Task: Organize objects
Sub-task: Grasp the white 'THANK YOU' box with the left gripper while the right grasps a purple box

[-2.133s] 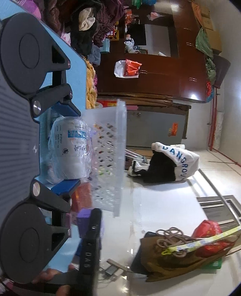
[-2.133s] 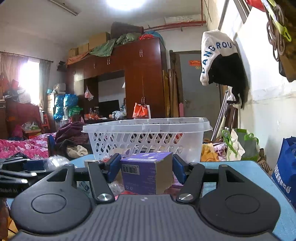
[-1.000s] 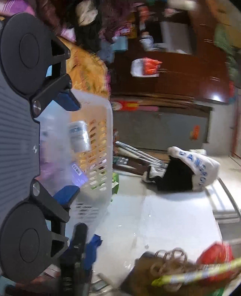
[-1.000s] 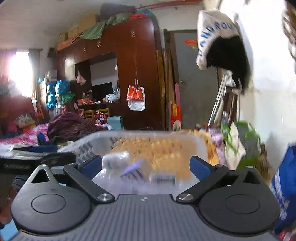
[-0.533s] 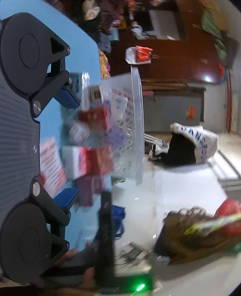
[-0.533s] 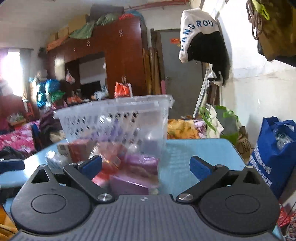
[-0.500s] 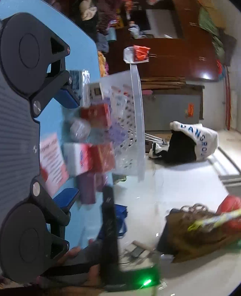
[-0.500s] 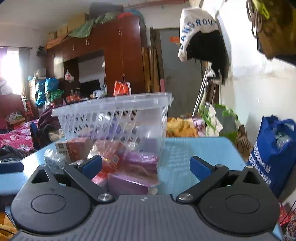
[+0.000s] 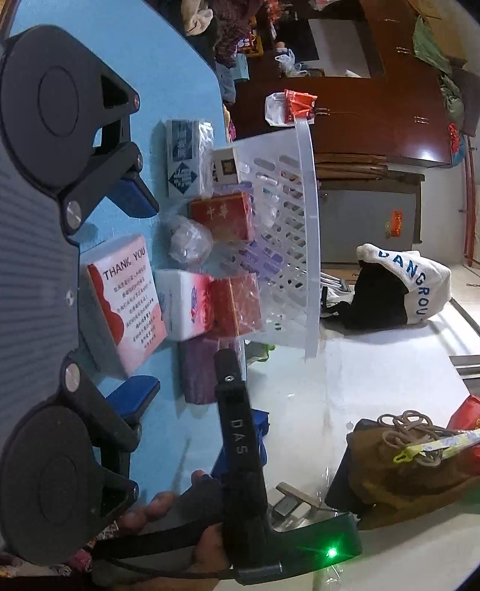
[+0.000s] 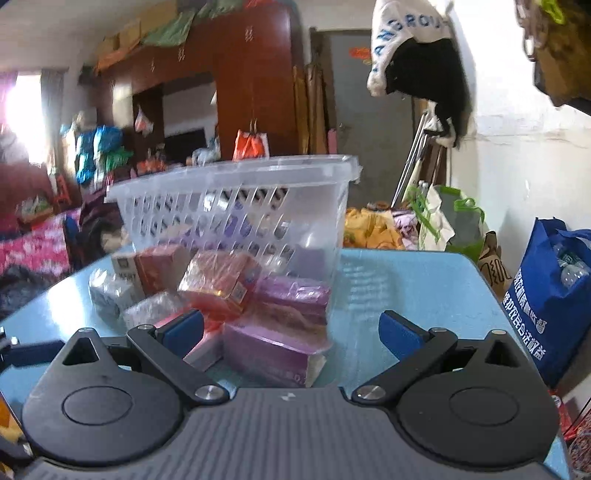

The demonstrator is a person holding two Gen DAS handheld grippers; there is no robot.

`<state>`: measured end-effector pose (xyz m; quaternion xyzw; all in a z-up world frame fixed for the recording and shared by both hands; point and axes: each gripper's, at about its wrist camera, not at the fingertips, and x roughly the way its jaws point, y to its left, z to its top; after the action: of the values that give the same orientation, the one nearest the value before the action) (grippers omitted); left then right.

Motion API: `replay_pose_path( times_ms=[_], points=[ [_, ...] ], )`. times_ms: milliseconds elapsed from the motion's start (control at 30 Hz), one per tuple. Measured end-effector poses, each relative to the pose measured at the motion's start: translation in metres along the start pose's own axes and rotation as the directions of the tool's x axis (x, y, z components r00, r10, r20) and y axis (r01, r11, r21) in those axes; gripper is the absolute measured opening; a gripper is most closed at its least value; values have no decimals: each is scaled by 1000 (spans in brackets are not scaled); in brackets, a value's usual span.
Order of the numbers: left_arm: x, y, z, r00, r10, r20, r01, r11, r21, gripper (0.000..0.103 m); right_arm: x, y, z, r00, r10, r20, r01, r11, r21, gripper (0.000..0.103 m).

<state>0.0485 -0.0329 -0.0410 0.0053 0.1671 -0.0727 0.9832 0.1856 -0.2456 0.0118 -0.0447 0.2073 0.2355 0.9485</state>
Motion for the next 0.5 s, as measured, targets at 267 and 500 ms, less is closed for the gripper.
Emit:
replay_pose_path(
  times_ms=[267, 500],
  points=[
    [-14, 11, -1, 999, 37, 24, -37, 999, -22, 94, 20, -1, 3, 994, 12, -111, -9, 1000, 25, 97],
    [2, 0, -5, 996, 74, -41, -73, 997, 19, 94, 22, -3, 1, 991, 12, -134, -8, 999, 32, 85]
  ],
)
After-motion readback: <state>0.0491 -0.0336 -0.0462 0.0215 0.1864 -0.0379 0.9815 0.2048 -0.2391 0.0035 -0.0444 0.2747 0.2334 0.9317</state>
